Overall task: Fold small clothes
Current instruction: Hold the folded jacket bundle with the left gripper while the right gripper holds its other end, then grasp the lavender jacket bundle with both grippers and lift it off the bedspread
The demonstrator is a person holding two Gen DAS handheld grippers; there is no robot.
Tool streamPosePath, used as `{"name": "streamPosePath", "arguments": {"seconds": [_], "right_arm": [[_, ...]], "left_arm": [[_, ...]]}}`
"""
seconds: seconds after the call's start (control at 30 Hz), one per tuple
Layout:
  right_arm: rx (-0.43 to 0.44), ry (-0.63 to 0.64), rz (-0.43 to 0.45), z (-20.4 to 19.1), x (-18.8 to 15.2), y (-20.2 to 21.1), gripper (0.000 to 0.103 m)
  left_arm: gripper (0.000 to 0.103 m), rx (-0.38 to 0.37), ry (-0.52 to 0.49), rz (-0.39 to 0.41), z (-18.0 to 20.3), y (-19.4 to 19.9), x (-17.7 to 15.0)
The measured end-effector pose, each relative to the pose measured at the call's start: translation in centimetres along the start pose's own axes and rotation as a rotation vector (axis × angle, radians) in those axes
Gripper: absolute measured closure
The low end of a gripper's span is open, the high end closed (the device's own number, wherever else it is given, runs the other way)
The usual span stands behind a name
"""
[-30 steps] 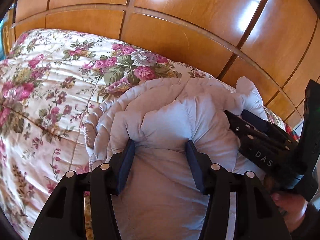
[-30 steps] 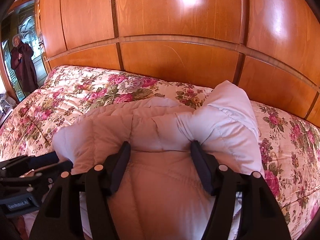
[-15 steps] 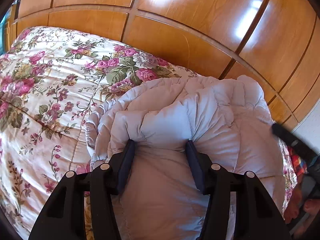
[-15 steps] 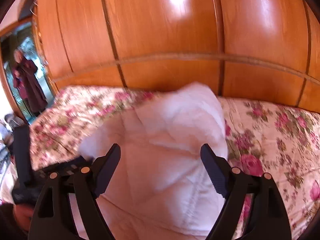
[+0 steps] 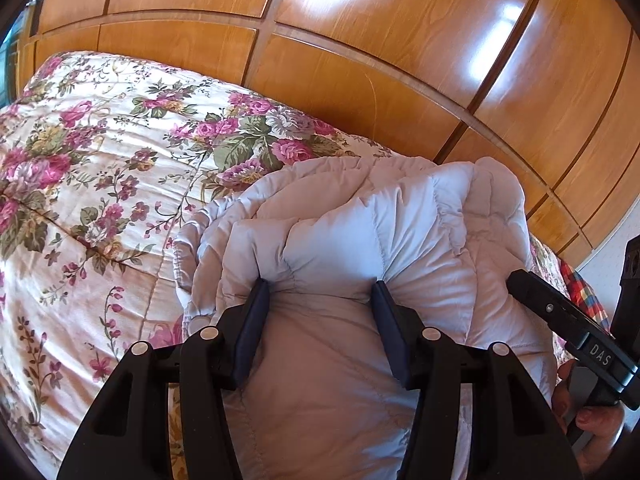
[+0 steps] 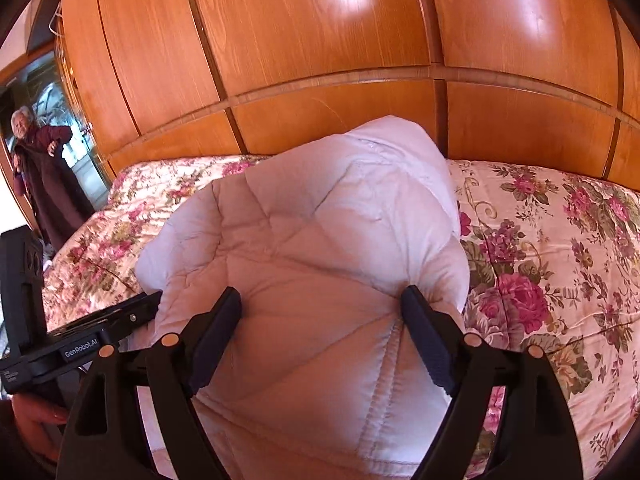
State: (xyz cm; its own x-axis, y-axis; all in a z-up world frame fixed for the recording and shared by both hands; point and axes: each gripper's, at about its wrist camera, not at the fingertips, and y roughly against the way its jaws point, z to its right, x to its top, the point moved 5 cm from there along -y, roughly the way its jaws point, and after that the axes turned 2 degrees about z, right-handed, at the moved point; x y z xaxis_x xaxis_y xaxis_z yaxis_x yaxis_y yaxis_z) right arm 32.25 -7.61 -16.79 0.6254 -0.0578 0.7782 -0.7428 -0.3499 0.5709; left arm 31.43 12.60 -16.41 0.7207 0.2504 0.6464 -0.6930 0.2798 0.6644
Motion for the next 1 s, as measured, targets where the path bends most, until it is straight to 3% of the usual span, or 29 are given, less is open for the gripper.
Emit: {"name": "streamPosePath", "arguments": {"seconds": [0.17,0.27,0.3,0.37,0.4,0.53,0.67,0.73,0.93,1.0], "right_arm": [[0.019,-0.038,0.039,0.7,-0.3,2.0,0.019],[0.004,-0.076,0.049,1.6,-0.9,3.0,0.012],[0.008,-0.097,0.041,2.0,-1.0,3.2,0.011],[0.030,-0.155,0.014,3.1,-1.7,3.4,0.008],[0.042,-0.180,-0.008,3.5,-2.0,3.3,0.006],[0.226,-0.345,-0.139,5.5,-3.6,1.7,0.002],[0.421,-0.543,-0.276,7.0,-5.1,-0.7,0.002],[0.477,-0.587,-0.303,7.3,-5.4,-1.3,0.002],[0.529,-0.523,-0.307,6.1,-4.9,-1.9,0.004],[0.516,-0.493,-0.280,5.7,-4.6,-1.3,0.023]], "left_arm": [[0.050,-0.023,0.051,0.028,-1.0,1.5,-0.5],[0.050,0.015,0.038,0.050,-1.5,2.7,-1.1],[0.044,0.032,0.031,0.054,-1.6,3.0,-1.3],[0.012,0.113,0.040,0.040,-2.6,3.2,-1.8],[0.011,0.111,0.072,0.037,-3.3,3.4,-2.0],[0.011,-0.057,0.166,-0.071,-4.7,2.3,-2.9],[0.009,-0.162,0.236,-0.168,-5.7,1.1,-3.2],[0.007,-0.208,0.276,-0.212,-6.0,0.4,-3.6],[0.003,-0.199,0.229,-0.228,-5.2,-0.7,-4.2],[0.003,-0.172,0.181,-0.232,-4.3,-0.8,-4.2]]}}
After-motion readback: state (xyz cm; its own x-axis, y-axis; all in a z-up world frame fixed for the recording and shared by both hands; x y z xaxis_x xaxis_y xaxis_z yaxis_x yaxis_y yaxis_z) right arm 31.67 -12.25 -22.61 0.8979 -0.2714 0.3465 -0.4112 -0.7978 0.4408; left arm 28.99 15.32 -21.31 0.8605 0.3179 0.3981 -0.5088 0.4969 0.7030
